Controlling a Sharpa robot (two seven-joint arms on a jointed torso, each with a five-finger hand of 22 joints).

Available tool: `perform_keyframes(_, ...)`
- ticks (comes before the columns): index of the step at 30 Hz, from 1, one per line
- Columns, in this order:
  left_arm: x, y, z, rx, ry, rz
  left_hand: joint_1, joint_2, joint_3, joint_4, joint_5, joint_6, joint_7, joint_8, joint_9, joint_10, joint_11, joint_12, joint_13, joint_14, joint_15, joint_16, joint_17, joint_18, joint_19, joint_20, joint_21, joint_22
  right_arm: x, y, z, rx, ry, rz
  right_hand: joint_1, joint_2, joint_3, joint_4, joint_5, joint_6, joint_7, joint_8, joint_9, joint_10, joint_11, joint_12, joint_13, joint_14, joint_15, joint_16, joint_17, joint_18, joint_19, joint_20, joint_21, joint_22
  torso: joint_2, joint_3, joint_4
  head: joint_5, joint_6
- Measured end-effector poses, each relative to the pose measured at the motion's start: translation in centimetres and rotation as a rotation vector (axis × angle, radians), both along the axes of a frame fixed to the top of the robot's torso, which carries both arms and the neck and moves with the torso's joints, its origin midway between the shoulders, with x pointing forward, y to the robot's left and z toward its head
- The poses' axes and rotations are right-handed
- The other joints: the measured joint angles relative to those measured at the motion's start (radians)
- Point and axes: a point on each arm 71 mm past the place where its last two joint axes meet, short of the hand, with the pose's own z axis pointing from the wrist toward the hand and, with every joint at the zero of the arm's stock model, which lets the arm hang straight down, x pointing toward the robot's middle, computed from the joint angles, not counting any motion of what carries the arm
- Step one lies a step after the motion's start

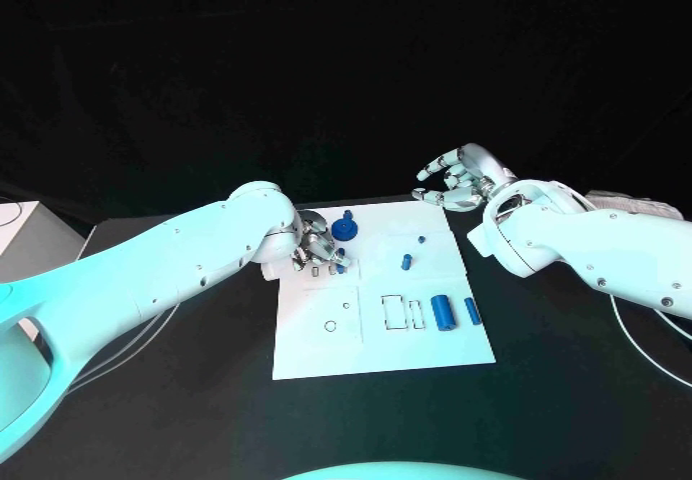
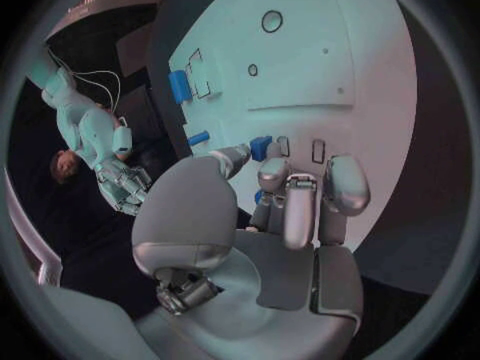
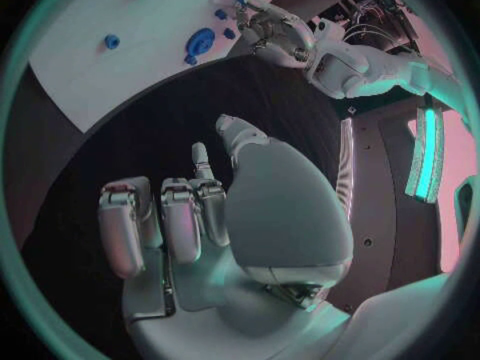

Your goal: Assemble the parts on the task board

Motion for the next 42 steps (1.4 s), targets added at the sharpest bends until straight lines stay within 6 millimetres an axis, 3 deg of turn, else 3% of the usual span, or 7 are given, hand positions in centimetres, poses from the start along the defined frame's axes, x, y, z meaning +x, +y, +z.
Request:
perform_keyframes(11, -0.02, -0.01, -0.07, -0.008, 0.009, 0.002, 0.041, 0.002, 0.039, -0.023, 0.0, 0.015, -0.008, 0.0, 0.011, 0.006, -0.006, -0.005, 0.0, 0.0, 0.0, 0.0, 0.0, 0.0, 0.0, 0.0, 0.003, 0.003, 0.02, 0.06, -0.02, -0.001, 0.002, 0.002, 0.0, 0.0, 0.003, 0.003, 0.0, 0.0, 0.0, 0.004, 0.0, 0.0, 0.0, 0.0, 0.0, 0.0, 0.0, 0.0, 0.0, 0.0, 0.0, 0.0, 0.0, 0.001, -0.001, 0.0008, 0.0011, 0.002, -0.004)
perform_keyframes(20, -0.04, -0.06, -0.05, -0.019, 0.015, 0.003, 0.087, -0.001, 0.18, -0.108, -0.003, 0.025, -0.018, 0.023, 0.037, 0.01, -0.02, -0.016, 0.001, -0.002, -0.01, 0.004, 0.0, 0.0, -0.002, -0.009, 0.004, 0.009, 0.05, 0.06, -0.04, -0.002, 0.004, 0.002, 0.0, 0.0, 0.003, 0.003, 0.0, 0.0, 0.0, 0.004, 0.0, 0.0, 0.0, 0.0, 0.0, 0.0, 0.0, 0.0, 0.0, 0.0, 0.0, 0.0, 0.0, 0.001, -0.001, 0.001, 0.0006, 0.004, -0.005)
perform_keyframes(24, -0.08, -0.1, -0.08, -0.023, 0.019, 0.003, 0.086, -0.001, 0.191, -0.099, 0.046, 0.019, -0.023, 0.023, 0.037, 0.013, -0.023, -0.021, -0.001, -0.002, -0.009, 0.004, 0.0, 0.0, -0.002, -0.009, 0.008, 0.012, 0.07, 0.05, -0.05, -0.003, 0.005, 0.002, 0.0, 0.0, 0.003, 0.003, 0.0, 0.0, 0.0, 0.004, 0.001, 0.0, 0.0, 0.0, 0.0, 0.0, 0.0, 0.0, 0.0, 0.0, 0.0, 0.0, 0.0, 0.001, -0.001, 0.0012, 0.0005, 0.004, -0.004)
perform_keyframes(28, -0.14, -0.15, -0.07, -0.028, 0.022, 0.003, 0.056, -0.01, 0.191, -0.099, 0.179, 0.015, -0.02, 0.024, 0.037, 0.013, -0.023, -0.026, -0.007, -0.002, -0.009, 0.004, 0.0, 0.0, -0.002, -0.009, 0.013, 0.015, 0.11, -0.01, -0.07, -0.004, 0.006, 0.001, 0.0, 0.0, 0.003, 0.003, 0.0, 0.0, 0.0, 0.004, 0.001, 0.0, 0.0, 0.0, 0.0, 0.0, 0.0, 0.0, 0.0, 0.0, 0.0, 0.0, 0.0, 0.001, -0.001, 0.0012, 0.0005, 0.006, -0.004)
perform_keyframes(31, -0.21, -0.21, -0.04, -0.032, 0.022, 0.002, 0.041, -0.008, 0.191, -0.099, 0.234, 0.015, -0.02, 0.024, 0.037, 0.013, -0.023, -0.031, -0.01, -0.002, -0.009, 0.004, 0.0, 0.0, -0.001, -0.009, 0.014, 0.019, 0.14, -0.06, -0.08, -0.005, 0.007, 0.0, 0.0, 0.0, 0.003, 0.003, 0.0, 0.0, 0.0, 0.004, 0.001, 0.0, 0.0, 0.0, 0.0, 0.0, 0.0, 0.0, 0.0, 0.0, 0.0, 0.0, 0.0, 0.0, -0.001, 0.0012, 0.0005, 0.006, -0.003)
perform_keyframes(37, -0.33, -0.12, 0.04, -0.041, 0.023, 0.005, 0.024, -0.015, 0.191, -0.099, 0.29, 0.013, -0.018, 0.059, 0.037, 0.013, -0.023, -0.032, -0.011, -0.004, -0.011, 0.004, 0.0, 0.0, 0.002, -0.013, 0.019, 0.025, 0.16, -0.1, -0.09, -0.007, 0.008, -0.001, 0.0, 0.0, 0.003, 0.003, 0.0, 0.0, 0.0, 0.004, 0.001, 0.0, 0.0, 0.0, 0.0, 0.0, 0.0, 0.0, 0.0, 0.0, 0.0, 0.0, 0.0, 0.0, 0.0, 0.0013, 0.0006, 0.006, -0.001)
perform_keyframes(42, -0.5, 0.49, 0.23, -0.058, 0.022, 0.019, -0.009, -0.029, 0.19, -0.1, 0.384, 0.019, -0.013, 0.079, 0.037, 0.028, -0.038, -0.032, -0.004, -0.004, -0.022, 0.014, 0.0, 0.0, 0.013, -0.023, 0.031, 0.042, 0.19, -0.21, -0.1, -0.008, 0.009, -0.003, 0.0, 0.0, 0.003, 0.003, 0.0, 0.0, 0.0, 0.004, 0.002, 0.0, 0.0, 0.0, 0.0, 0.0, 0.0, 0.0, 0.0, 0.0, 0.0, 0.0, 0.0, 0.0, -0.001, 0.0012, 0.0012, 0.007, 0.001)
